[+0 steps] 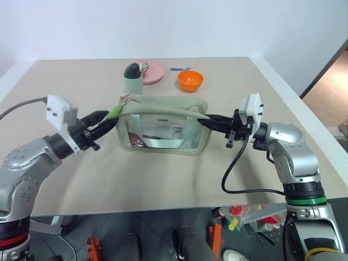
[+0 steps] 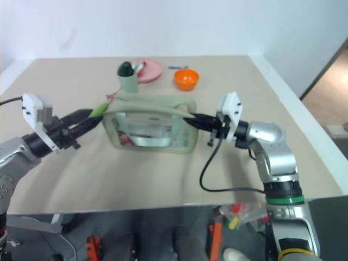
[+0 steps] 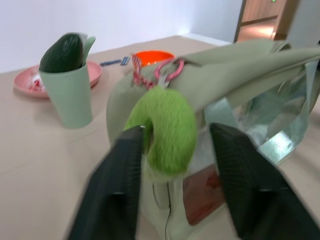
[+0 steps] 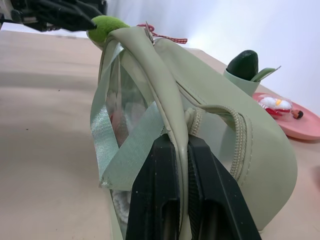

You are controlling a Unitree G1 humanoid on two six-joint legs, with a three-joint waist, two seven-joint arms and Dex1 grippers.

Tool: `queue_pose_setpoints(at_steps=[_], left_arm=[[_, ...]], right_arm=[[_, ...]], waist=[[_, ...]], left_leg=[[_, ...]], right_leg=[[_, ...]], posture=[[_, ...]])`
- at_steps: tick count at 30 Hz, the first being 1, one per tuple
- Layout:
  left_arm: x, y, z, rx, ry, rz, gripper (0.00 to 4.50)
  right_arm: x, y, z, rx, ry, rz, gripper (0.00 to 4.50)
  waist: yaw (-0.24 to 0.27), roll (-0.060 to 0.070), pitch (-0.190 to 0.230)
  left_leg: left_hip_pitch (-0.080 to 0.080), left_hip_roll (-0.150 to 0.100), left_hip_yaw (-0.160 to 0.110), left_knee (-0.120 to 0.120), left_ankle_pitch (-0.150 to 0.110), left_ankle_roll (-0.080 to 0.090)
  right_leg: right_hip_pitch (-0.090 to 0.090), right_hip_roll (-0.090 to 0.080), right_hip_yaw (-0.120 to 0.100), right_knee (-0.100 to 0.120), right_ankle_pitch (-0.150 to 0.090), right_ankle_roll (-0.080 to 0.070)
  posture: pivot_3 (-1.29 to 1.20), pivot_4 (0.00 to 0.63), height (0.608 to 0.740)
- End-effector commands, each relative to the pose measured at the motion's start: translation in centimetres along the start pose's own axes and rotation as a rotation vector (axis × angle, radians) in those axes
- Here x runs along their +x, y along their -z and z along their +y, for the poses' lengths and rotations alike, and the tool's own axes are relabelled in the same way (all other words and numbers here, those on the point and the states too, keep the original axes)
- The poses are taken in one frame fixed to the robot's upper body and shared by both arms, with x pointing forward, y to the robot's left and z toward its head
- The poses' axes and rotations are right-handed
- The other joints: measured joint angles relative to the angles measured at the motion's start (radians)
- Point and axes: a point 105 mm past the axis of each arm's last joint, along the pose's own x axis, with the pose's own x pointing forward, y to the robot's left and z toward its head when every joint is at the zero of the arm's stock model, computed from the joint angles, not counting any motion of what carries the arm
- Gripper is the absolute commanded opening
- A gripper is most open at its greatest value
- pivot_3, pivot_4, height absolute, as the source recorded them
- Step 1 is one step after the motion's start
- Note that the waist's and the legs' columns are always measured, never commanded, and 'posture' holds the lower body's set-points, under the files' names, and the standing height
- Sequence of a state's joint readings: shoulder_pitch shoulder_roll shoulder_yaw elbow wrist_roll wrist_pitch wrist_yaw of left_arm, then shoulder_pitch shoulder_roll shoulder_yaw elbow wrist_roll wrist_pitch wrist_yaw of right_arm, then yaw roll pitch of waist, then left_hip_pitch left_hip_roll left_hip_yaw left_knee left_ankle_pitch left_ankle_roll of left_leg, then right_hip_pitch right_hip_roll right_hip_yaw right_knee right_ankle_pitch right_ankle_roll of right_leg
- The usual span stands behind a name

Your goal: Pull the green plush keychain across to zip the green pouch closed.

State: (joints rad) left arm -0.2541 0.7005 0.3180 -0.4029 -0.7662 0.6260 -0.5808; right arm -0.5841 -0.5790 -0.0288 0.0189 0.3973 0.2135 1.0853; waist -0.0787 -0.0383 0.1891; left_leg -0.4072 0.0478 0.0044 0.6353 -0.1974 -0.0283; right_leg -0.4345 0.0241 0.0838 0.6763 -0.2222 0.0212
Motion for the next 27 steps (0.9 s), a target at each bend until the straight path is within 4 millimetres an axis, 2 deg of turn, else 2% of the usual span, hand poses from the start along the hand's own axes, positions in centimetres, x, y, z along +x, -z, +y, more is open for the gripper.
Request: queue_pose_setpoints(at_steps=[1, 3, 7, 11, 15, 21, 27], left_arm=[[-0.2, -1.2, 0.1, 0.038, 0.014, -0.03, 0.74], [-0.1, -1.5, 0.1, 0.043, 0.027, -0.029, 0.03], [0.3, -2.9, -0.4, 0.06, 0.086, -0.043, 0.03], [1.8, -6.2, -1.5, 0.108, 0.188, -0.103, 0.03], [4.0, -7.6, -3.1, 0.139, 0.307, -0.141, 0.03], [7.4, -6.7, -5.7, 0.129, 0.462, -0.165, 0.03], [9.5, -6.1, -7.2, 0.125, 0.541, -0.177, 0.03]], right_arm=[[-0.2, -1.2, 0.1, -0.053, -0.002, -0.022, 0.0], [-0.3, -1.1, 0.1, -0.054, 0.002, -0.02, 0.0], [-0.4, -1.1, 0.0, -0.058, 0.007, -0.018, 0.0], [-0.4, -1.0, 0.0, -0.064, 0.003, -0.012, 0.0], [-0.4, -0.8, 0.0, -0.066, 0.003, -0.007, 0.0], [-0.3, -0.6, 0.2, -0.073, 0.007, -0.002, 0.0], [-0.7, -0.7, 0.1, -0.076, 0.027, 0.002, 0.0]], waist=[[0.0, 0.0, 0.0], [0.0, 0.0, 0.0], [0.0, 0.0, 0.0], [0.002, -0.001, 0.0], [0.003, -0.001, 0.0], [0.002, -0.001, 0.0], [0.003, -0.001, 0.0]], left_leg=[[0.0, 0.0, 0.0, 0.0, 0.0, 0.0], [0.0, 0.0, 0.0, 0.0, 0.0, 0.0], [0.0, 0.0, 0.0, 0.0, 0.0, 0.0], [-0.001, 0.0, -0.001, 0.001, 0.0, 0.0], [-0.001, -0.001, -0.001, 0.001, 0.0, 0.0], [-0.001, -0.001, -0.001, 0.0, 0.0, 0.0], [-0.001, 0.0, -0.001, 0.0, 0.0, 0.0]], right_leg=[[0.0, 0.0, 0.0, 0.0, 0.0, 0.0], [0.0, 0.0, 0.0, 0.0, 0.0, 0.0], [0.0, 0.0, 0.0, 0.0, 0.0, 0.0], [0.0, 0.0, -0.001, 0.0, 0.0, 0.0], [0.001, 0.0, 0.0, 0.0, 0.0, 0.001], [0.0, 0.001, 0.0, 0.0, 0.0, 0.001], [0.0, 0.001, 0.0, 0.0, 0.0, 0.001]], posture=[[0.0, 0.15, 0.74], [0.0, 0.15, 0.74], [0.0, 0.15, 0.74], [0.0, 0.15, 0.74], [0.0, 0.15, 0.74], [0.0, 0.15, 0.74], [0.0, 0.15, 0.74]])
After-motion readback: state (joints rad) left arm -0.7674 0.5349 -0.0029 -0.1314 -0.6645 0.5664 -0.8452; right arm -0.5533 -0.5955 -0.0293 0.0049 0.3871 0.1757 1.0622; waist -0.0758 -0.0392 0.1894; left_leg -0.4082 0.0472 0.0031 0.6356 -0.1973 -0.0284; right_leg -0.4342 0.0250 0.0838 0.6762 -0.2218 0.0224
